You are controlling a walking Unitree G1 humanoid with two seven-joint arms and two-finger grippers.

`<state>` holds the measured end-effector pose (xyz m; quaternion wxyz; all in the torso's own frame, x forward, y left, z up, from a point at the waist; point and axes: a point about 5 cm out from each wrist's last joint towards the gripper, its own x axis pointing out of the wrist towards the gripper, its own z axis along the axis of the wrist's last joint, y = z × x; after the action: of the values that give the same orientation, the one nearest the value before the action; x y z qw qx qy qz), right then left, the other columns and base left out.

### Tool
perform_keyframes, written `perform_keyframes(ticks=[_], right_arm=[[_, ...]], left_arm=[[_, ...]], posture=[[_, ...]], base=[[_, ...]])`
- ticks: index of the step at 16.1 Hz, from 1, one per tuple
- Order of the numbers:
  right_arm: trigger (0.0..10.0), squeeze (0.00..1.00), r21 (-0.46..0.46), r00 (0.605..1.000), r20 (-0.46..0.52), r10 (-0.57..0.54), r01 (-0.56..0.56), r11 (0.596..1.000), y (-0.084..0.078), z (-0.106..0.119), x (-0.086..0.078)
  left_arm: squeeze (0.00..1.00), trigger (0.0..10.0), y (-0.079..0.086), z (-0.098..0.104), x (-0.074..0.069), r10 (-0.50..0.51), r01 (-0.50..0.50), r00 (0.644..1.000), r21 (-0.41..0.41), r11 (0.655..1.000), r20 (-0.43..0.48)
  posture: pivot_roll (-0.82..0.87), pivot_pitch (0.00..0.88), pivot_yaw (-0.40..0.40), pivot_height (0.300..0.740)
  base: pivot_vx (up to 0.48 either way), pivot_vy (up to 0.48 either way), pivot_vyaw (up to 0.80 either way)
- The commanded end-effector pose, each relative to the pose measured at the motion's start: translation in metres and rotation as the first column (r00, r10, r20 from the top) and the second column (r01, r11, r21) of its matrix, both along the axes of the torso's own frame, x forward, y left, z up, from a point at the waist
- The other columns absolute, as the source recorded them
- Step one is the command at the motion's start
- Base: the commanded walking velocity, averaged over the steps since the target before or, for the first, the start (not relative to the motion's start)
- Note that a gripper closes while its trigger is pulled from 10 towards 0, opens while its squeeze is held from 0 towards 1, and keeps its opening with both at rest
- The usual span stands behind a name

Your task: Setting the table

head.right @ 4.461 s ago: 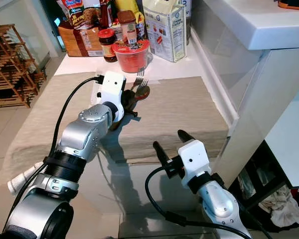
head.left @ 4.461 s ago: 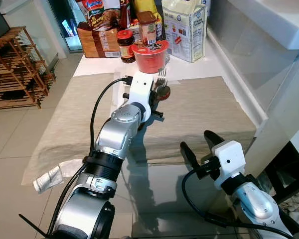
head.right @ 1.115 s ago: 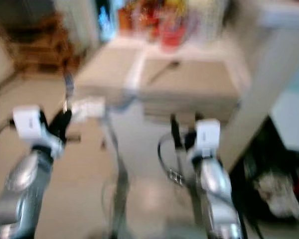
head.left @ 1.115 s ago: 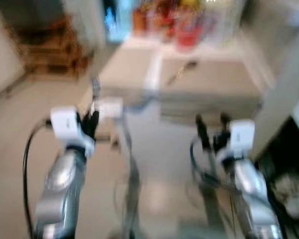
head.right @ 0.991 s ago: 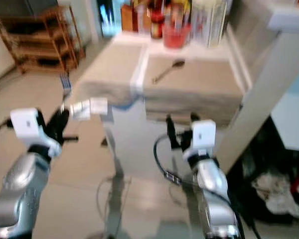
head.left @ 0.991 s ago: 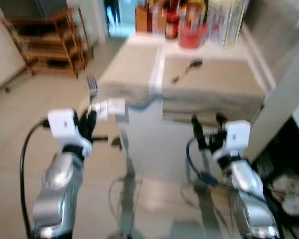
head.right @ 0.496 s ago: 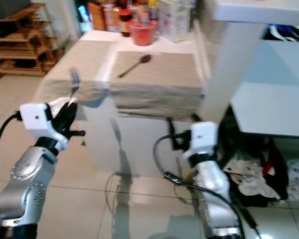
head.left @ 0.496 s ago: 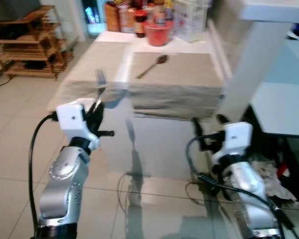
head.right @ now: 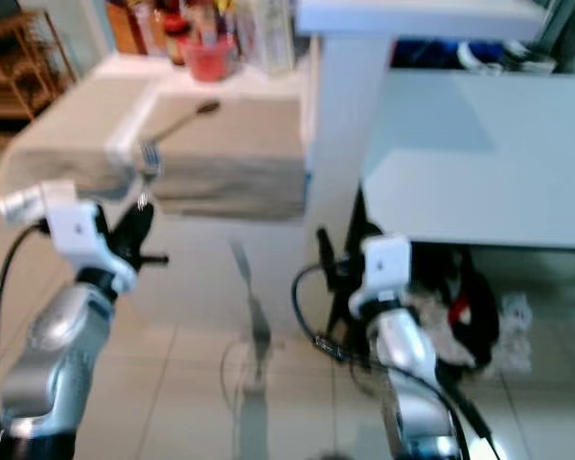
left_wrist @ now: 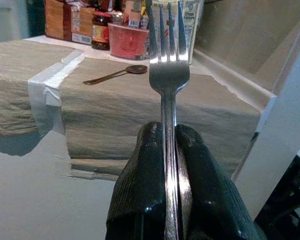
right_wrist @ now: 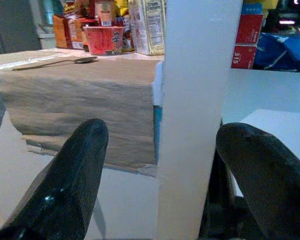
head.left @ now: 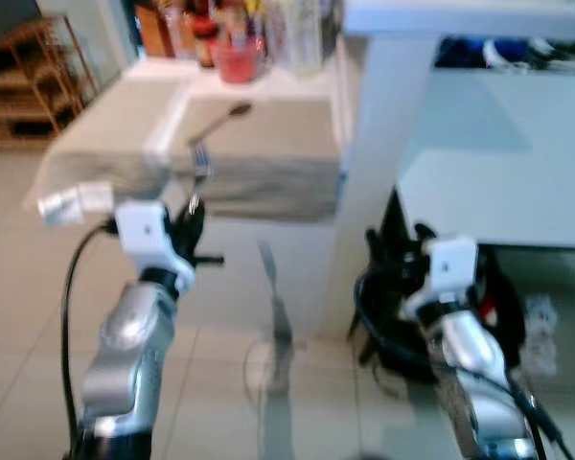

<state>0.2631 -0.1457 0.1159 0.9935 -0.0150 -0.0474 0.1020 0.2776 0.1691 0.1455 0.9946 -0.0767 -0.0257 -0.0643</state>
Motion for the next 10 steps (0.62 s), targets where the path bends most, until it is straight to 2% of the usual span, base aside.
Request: perform_keyframes(ticks=[1, 6, 7, 8, 10], right_arm=[[10.0, 0.0, -0.01, 1.0, 0.005, -0.006, 0.007, 1.0, -0.0017, 0.0008, 0.0011], [10.0, 0.0, -0.006, 1.0, -0.005, -0.004, 0.004, 1.0, 0.0009, -0.0002, 0.0005], [10.0, 0.0, 0.01, 1.0, -0.013, -0.005, 0.005, 1.0, 0.0006, -0.0012, 0.0006], [10.0, 0.0, -0.011, 1.0, -0.004, -0.003, 0.003, 1.0, 0.0, -0.0005, 0.0004], [10.0, 0.0, -0.013, 1.0, 0.003, -0.005, 0.005, 1.0, -0.0004, -0.0003, -0.0001]], left_arm=[[0.0, 0.0, -0.0022, 0.0064, 0.0018, -0.01, 0.01, 1.0, 0.006, 1.0, 0.027], [0.0, 0.0, -0.0009, 0.008, 0.0032, -0.013, 0.013, 0.999, 0.02, 1.0, 0.029], [0.0, 0.0, -0.0011, 0.0075, 0.0032, -0.013, 0.012, 1.0, 0.019, 1.0, 0.028], [0.0, 0.0, -0.0014, 0.0072, 0.0032, -0.012, 0.012, 1.0, 0.018, 1.0, 0.027], [0.0, 0.0, -0.0023, 0.006, 0.0026, -0.013, 0.013, 1.0, 0.017, 1.0, 0.023]], posture=[[-0.11, 0.0, 0.065, 0.74], [-0.11, 0.0, 0.068, 0.74], [-0.11, 0.0, 0.068, 0.74], [-0.11, 0.0, 0.066, 0.74], [-0.11, 0.0, 0.066, 0.74]], base=[[0.0, -0.416, 0.0], [0.268, -0.394, 0.0], [0.292, -0.379, -0.74], [0.296, -0.375, -0.69], [0.304, -0.368, 0.0]])
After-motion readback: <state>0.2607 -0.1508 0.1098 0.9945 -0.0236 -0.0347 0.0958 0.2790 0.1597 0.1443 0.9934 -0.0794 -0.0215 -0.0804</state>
